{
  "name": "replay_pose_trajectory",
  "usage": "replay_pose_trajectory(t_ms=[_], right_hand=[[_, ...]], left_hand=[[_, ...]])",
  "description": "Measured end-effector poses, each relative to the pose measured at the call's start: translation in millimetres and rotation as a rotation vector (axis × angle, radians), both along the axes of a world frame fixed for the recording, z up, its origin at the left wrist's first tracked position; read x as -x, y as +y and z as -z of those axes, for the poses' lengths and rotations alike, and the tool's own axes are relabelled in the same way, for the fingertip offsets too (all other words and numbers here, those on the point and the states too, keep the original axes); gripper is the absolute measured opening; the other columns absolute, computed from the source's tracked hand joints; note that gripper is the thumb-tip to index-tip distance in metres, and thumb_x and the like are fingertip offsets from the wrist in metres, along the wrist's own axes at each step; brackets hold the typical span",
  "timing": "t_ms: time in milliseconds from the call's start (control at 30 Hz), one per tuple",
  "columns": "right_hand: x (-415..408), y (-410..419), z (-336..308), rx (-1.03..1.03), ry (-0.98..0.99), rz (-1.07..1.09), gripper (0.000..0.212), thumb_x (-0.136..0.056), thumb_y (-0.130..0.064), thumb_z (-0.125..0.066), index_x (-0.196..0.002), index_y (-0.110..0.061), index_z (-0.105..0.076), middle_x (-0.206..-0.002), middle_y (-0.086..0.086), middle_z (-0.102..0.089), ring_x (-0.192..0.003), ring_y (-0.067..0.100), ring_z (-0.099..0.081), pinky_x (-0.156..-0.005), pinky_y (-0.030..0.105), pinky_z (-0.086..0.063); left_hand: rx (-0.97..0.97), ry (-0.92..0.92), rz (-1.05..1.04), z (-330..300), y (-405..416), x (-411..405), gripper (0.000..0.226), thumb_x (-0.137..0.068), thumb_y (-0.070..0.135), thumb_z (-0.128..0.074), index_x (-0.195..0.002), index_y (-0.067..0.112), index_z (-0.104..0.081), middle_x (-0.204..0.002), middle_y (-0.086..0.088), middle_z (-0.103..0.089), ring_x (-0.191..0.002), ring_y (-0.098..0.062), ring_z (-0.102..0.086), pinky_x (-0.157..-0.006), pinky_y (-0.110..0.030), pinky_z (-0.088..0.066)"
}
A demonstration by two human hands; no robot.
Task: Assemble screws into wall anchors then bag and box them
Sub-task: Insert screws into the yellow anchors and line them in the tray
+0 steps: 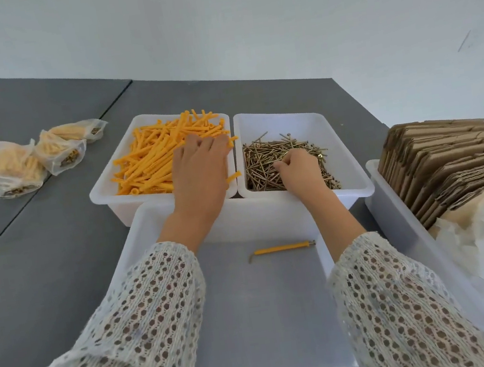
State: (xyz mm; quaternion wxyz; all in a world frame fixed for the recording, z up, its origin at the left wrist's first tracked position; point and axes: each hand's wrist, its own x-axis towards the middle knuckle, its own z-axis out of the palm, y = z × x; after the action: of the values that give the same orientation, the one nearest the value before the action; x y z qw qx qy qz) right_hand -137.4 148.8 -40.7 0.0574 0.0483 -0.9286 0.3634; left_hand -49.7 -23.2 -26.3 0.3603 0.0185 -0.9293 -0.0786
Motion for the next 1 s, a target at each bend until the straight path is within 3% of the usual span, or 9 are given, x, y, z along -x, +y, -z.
replay_pose_trajectory(t_ms=[133,300,433,500,600,700,767,867,1000], right_hand=[[-4.2,-0.7,0.5,-0.035,0.070,0.037,0.022,-0.096,-0.026,-0.058,-0.079,-0.013,-0.053,-0.067,-0.001,-0.056,-0.062,0.014,-0.051,-0.054,0.027,-0.038],[-10.3,-0.9,-3.6,-0.020,0.071,0.106,0.020,-0.102,-0.026,-0.043,-0.098,-0.012,-0.057,-0.086,0.007,-0.069,-0.080,0.024,-0.065,-0.075,0.040,-0.055],[-15.4,-3.6,-4.7,-0.185,0.127,0.236,0.031,-0.103,-0.033,-0.042,-0.096,-0.008,-0.058,-0.085,0.009,-0.062,-0.073,0.024,-0.054,-0.063,0.034,-0.043],[-17.6,-4.2,-6.1,-0.168,0.153,0.266,0.031,-0.103,-0.033,-0.044,-0.095,-0.007,-0.059,-0.082,0.008,-0.060,-0.070,0.024,-0.053,-0.061,0.032,-0.041],[-21.4,-4.6,-10.9,0.095,0.220,0.226,0.023,-0.102,-0.026,-0.050,-0.093,-0.007,-0.059,-0.076,0.005,-0.063,-0.066,0.021,-0.059,-0.056,0.031,-0.046],[-23.3,-3.6,-19.6,0.602,0.163,0.192,0.015,-0.100,-0.014,-0.052,-0.094,-0.006,-0.064,-0.068,0.005,-0.067,-0.047,0.010,-0.058,-0.048,0.021,-0.049],[-24.2,-2.9,-24.0,0.875,0.085,0.184,0.017,-0.098,-0.010,-0.052,-0.091,-0.004,-0.066,-0.064,0.004,-0.065,-0.045,0.009,-0.054,-0.048,0.021,-0.046],[-25.2,-4.7,-25.7,1.055,0.011,0.126,0.029,-0.104,-0.018,-0.046,-0.082,-0.007,-0.062,-0.061,0.004,-0.059,-0.046,0.012,-0.048,-0.047,0.021,-0.043],[-24.2,-8.5,-26.5,1.081,-0.033,0.063,0.035,-0.106,-0.026,-0.042,-0.079,-0.011,-0.058,-0.053,0.000,-0.052,-0.042,0.011,-0.038,-0.042,0.019,-0.035]], left_hand=[[-0.060,0.006,0.167,-5.1,9.6,-3.9,0.028,-0.097,0.000,-0.047,-0.119,0.010,-0.061,-0.103,-0.007,-0.065,-0.086,-0.027,-0.058,-0.059,-0.035,-0.042],[-0.009,-0.005,0.158,-2.7,5.7,-5.9,0.030,-0.109,0.021,-0.035,-0.106,0.011,-0.062,-0.094,-0.004,-0.062,-0.086,-0.027,-0.052,-0.073,-0.038,-0.038],[0.021,-0.031,0.116,5.0,3.8,-3.6,0.033,-0.109,0.028,-0.033,-0.107,0.013,-0.062,-0.094,-0.004,-0.061,-0.089,-0.026,-0.050,-0.072,-0.031,-0.024],[-0.001,-0.015,0.119,5.3,3.7,-3.6,0.032,-0.109,0.027,-0.035,-0.105,0.012,-0.063,-0.091,-0.004,-0.060,-0.086,-0.027,-0.050,-0.071,-0.031,-0.023],[-0.020,-0.017,0.116,8.8,5.1,-2.5,0.032,-0.109,0.028,-0.035,-0.105,0.014,-0.064,-0.092,-0.003,-0.060,-0.088,-0.027,-0.050,-0.071,-0.031,-0.025],[-0.053,-0.029,0.102,12.1,5.4,-0.9,0.032,-0.108,0.031,-0.035,-0.105,0.018,-0.064,-0.094,0.000,-0.060,-0.092,-0.025,-0.051,-0.073,-0.034,-0.029],[-0.095,-0.014,0.092,12.8,5.7,-0.5,0.031,-0.108,0.032,-0.038,-0.103,0.020,-0.066,-0.091,0.003,-0.058,-0.092,-0.024,-0.051,-0.073,-0.035,-0.029],[-0.121,-0.040,0.050,14.9,6.1,1.5,0.030,-0.107,0.034,-0.037,-0.104,0.023,-0.065,-0.088,0.007,-0.048,-0.093,-0.023,-0.048,-0.074,-0.035,-0.023],[-0.144,-0.087,0.024,15.8,5.2,3.4,0.031,-0.107,0.037,-0.036,-0.105,0.026,-0.065,-0.090,0.009,-0.045,-0.097,-0.022,-0.047,-0.076,-0.035,-0.021]])
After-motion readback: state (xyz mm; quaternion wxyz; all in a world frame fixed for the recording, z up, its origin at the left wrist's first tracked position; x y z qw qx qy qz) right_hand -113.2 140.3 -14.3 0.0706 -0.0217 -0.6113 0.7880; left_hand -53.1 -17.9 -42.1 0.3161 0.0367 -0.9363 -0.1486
